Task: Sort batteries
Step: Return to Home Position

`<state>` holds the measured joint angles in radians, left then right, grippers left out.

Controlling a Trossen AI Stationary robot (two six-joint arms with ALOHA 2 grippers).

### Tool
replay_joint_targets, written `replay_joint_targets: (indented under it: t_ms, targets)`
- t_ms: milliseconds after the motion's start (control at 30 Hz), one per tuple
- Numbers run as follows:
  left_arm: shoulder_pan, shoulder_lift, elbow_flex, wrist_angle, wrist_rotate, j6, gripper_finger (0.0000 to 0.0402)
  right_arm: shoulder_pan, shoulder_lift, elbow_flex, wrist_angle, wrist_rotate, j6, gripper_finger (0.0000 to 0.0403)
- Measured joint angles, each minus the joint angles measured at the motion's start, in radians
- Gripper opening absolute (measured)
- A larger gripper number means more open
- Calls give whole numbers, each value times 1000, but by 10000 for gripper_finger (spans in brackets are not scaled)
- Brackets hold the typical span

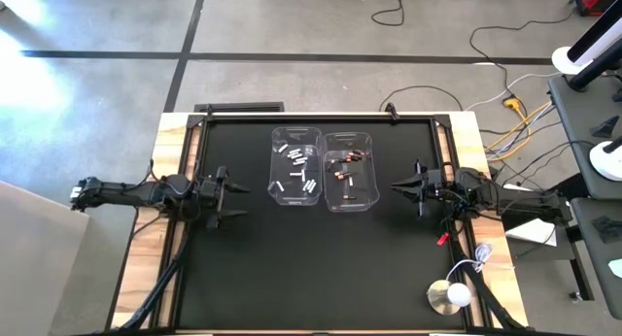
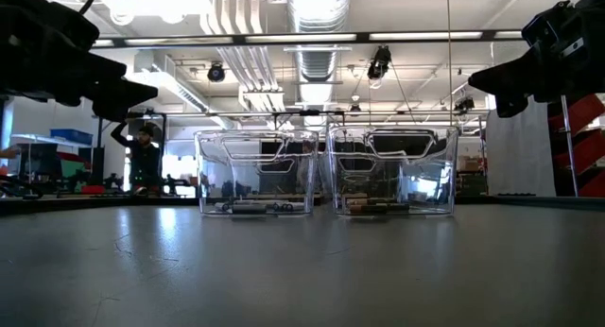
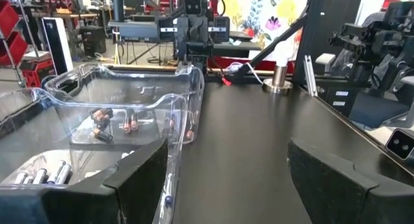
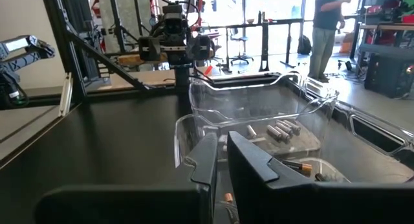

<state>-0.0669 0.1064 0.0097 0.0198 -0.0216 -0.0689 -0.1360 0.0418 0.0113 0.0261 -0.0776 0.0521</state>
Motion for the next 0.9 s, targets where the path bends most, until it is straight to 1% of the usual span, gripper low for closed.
replay_joint_targets:
  t_ms: [733,800,900]
  targets:
    - [0,6,0,3,-3,0,293,0,0,0,1,0,0,29]
    - [0,6,0,3,-3,0,293,41,-4,0,1,14,0,29]
    - [0,5,0,4,-3,0,293,108,-23,0,1,6,0,29]
